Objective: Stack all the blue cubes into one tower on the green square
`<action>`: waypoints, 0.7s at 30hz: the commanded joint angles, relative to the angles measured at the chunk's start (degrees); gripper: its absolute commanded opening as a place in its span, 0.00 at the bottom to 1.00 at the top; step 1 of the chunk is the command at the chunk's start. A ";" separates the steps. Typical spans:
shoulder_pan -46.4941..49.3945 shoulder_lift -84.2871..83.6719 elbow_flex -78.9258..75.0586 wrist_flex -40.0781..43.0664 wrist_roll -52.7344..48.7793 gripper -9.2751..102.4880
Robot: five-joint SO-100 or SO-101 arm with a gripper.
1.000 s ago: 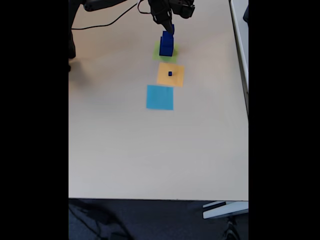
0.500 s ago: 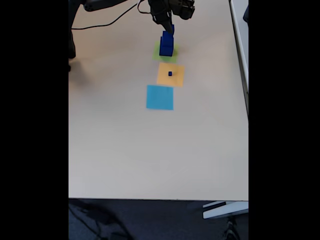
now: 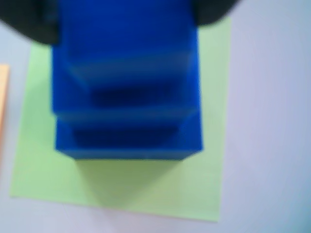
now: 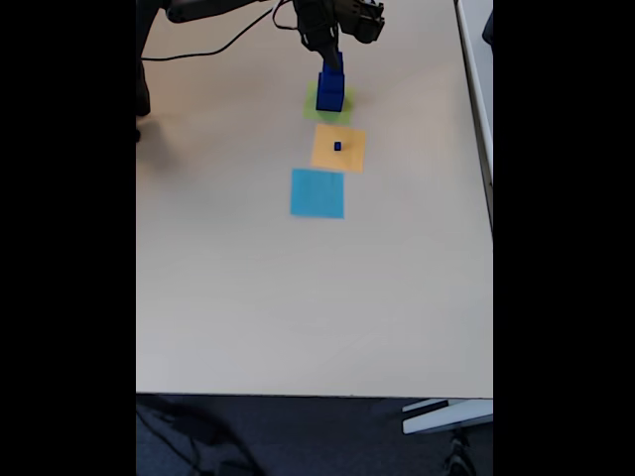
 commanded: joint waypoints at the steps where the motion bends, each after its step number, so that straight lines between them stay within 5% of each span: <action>1: 0.62 2.29 -0.44 0.18 -0.79 0.20; 21: -0.70 2.90 -8.53 0.53 -3.60 0.28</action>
